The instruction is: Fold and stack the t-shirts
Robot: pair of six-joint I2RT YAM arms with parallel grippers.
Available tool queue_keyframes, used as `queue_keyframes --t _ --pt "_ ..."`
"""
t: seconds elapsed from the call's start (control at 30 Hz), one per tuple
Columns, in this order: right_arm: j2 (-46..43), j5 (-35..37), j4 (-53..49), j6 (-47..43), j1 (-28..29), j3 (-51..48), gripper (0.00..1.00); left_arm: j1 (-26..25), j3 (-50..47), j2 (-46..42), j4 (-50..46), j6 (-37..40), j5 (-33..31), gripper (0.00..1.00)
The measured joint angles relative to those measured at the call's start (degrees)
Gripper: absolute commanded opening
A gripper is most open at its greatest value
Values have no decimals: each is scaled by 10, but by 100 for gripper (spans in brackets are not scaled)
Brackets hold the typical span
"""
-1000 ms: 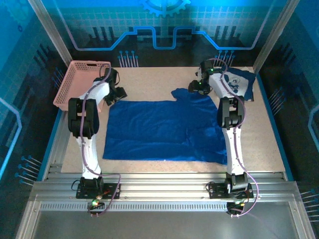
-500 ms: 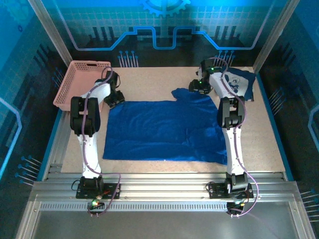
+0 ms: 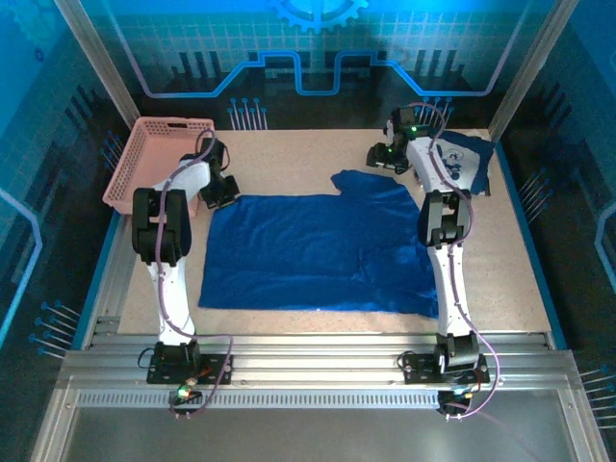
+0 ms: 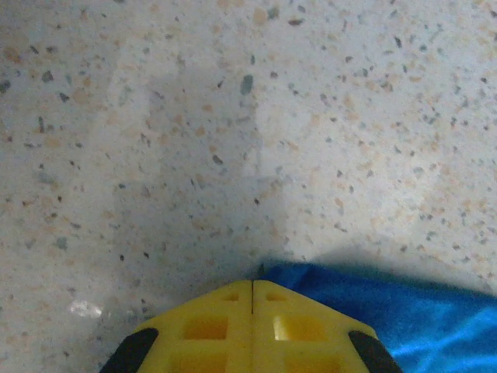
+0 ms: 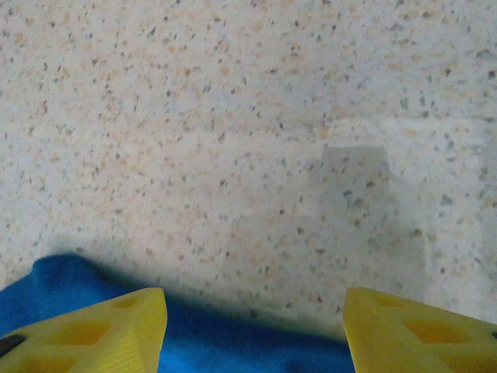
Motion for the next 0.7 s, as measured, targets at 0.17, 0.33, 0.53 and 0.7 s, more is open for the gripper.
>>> queue_keyframes --t 0.17,0.33,0.53,0.7 --pt "20 -3 -11 12 -2 3 57 0 -15 -24 10 0 13 0" --pt "17 -9 -6 16 -3 -5 54 -3 -23 -37 14 0 23 0" --pt "15 -16 -2 10 -7 -11 40 -5 -27 -37 19 0 28 0" --pt "13 -25 1 -1 -6 -18 30 -6 -27 -37 23 0 30 0"
